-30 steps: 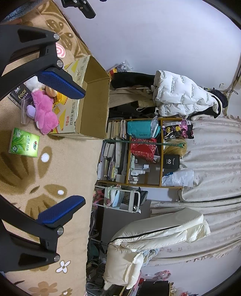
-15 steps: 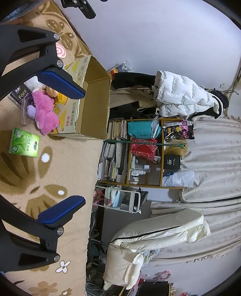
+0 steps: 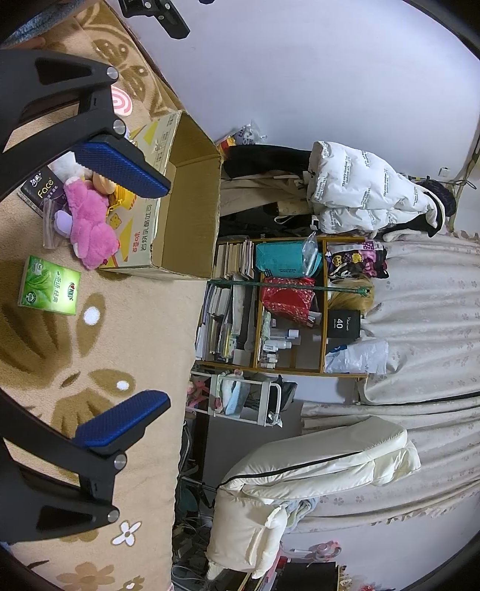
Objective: Organize soft objects
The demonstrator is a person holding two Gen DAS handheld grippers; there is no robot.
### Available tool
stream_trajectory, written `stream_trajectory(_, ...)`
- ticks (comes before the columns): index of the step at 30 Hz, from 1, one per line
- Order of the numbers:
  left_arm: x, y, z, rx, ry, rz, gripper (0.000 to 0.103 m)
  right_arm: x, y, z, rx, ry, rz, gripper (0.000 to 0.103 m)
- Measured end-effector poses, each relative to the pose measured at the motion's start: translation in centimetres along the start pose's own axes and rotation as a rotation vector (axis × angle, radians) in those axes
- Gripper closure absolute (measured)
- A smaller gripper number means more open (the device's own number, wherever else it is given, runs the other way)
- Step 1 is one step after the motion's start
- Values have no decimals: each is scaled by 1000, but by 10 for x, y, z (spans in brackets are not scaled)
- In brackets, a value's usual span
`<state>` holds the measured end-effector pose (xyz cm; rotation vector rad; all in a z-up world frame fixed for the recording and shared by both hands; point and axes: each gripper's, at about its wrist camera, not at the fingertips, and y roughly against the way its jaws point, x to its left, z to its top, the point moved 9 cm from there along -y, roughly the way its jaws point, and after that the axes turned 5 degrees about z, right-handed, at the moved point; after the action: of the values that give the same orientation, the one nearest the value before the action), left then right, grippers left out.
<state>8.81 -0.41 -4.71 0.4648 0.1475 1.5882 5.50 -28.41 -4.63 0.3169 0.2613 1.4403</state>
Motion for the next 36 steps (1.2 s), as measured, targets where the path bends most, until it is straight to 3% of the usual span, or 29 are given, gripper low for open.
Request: stream_trajectory(36,7,-13,-10,33,12,-20,0,5,-9,-16,23,15,-1,0)
